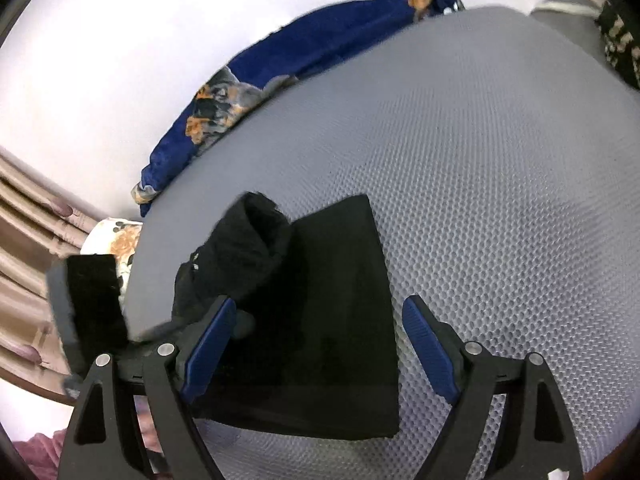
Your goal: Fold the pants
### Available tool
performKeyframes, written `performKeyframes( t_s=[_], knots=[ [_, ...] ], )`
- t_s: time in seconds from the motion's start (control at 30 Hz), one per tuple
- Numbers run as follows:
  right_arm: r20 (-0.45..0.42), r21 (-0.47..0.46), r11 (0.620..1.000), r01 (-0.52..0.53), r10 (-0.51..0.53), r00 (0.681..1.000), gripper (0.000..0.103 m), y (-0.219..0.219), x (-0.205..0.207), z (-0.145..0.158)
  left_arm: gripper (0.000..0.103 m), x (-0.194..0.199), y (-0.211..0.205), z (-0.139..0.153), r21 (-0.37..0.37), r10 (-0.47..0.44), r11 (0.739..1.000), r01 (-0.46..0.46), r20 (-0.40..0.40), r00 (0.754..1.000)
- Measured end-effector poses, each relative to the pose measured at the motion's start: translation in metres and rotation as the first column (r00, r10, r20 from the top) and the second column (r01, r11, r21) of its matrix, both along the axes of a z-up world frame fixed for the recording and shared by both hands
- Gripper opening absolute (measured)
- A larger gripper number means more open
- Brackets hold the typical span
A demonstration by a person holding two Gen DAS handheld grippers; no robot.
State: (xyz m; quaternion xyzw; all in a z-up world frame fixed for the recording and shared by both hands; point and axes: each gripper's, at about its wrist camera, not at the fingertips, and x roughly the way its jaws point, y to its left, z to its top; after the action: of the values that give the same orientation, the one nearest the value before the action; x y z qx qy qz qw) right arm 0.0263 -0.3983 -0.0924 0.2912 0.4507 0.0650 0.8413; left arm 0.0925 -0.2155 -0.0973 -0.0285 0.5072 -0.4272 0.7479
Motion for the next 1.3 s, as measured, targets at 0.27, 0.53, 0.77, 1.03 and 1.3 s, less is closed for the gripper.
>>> performKeyframes(
  t_s=[0.27,0.53,0.77,1.03,1.3],
  knots=[
    [-0.011,0.15,0.975,-0.162,0.165,0.986,0.082,0.001,0.023,-0.022,0.063,-0.023,0.039,0.047,-0.062,-0.022,0.998,0.028,0.094,0.995],
    [-0.039,0.249,0.93,-0.271,0.289,0.957,0.066,0.001,0.061,-0.048,0.064,0.001,0.127,0.028,-0.015,0.251,0.968,-0.25,0.021,0.968],
    [-0.004,0.298,0.881,-0.368,0.387,0.922,0.059,0.014,0.094,-0.061,0.064,0.001,0.16,0.004,0.002,0.335,0.942,-0.335,-0.02,0.942],
    [0.003,0.352,0.881,-0.316,0.337,0.942,0.014,0.022,0.101,-0.057,0.064,0.011,0.148,0.006,0.002,0.338,0.941,-0.338,-0.009,0.941],
    [0.095,0.215,0.952,-0.216,0.199,0.975,0.01,0.019,0.051,0.013,0.064,0.021,0.143,0.029,-0.065,0.311,0.949,-0.308,0.048,0.949]
  ],
)
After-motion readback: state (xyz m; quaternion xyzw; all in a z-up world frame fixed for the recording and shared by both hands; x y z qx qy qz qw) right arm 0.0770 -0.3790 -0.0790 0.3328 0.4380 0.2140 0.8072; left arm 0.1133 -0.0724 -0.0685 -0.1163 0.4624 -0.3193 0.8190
